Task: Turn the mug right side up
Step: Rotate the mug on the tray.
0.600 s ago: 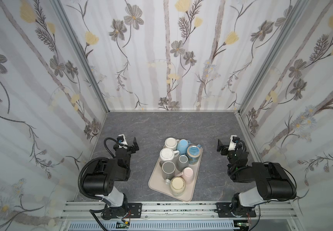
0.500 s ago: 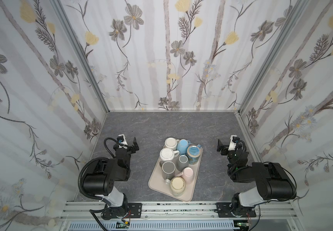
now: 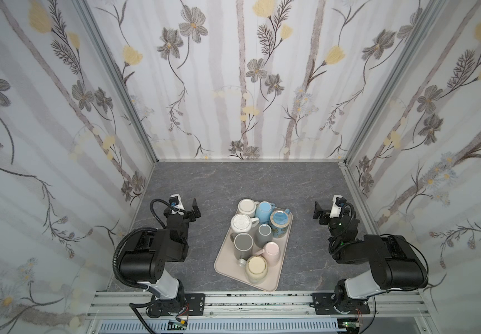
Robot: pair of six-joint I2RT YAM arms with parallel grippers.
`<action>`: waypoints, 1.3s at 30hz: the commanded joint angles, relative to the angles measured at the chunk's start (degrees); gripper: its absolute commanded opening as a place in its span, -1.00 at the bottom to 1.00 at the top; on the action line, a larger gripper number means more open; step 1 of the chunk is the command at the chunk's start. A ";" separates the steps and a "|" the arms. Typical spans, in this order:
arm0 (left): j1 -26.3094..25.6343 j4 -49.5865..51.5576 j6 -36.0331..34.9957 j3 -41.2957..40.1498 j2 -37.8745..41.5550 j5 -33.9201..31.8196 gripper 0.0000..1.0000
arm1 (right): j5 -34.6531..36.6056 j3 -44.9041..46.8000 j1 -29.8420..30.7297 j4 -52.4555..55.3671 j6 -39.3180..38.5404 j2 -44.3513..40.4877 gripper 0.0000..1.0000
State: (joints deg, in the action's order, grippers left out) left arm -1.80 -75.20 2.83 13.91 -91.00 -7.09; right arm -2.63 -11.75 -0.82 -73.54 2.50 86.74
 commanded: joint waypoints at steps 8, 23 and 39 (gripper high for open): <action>0.05 -0.69 0.05 0.31 0.04 0.33 1.00 | -0.32 -0.21 -0.05 -1.47 -0.53 0.09 0.99; 0.05 -0.71 0.02 0.28 0.08 0.33 1.00 | -0.44 -0.20 -0.02 -1.45 -0.53 0.10 0.99; -0.83 9.22 3.51 -3.77 20.56 -6.28 1.00 | 4.69 -8.84 0.02 30.72 7.33 -13.74 0.90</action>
State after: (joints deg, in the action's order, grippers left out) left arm -2.66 -73.36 3.84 8.88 -75.70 -10.76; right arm -2.31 -15.75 -0.82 -60.97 4.54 75.20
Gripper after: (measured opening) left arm 0.997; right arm 0.972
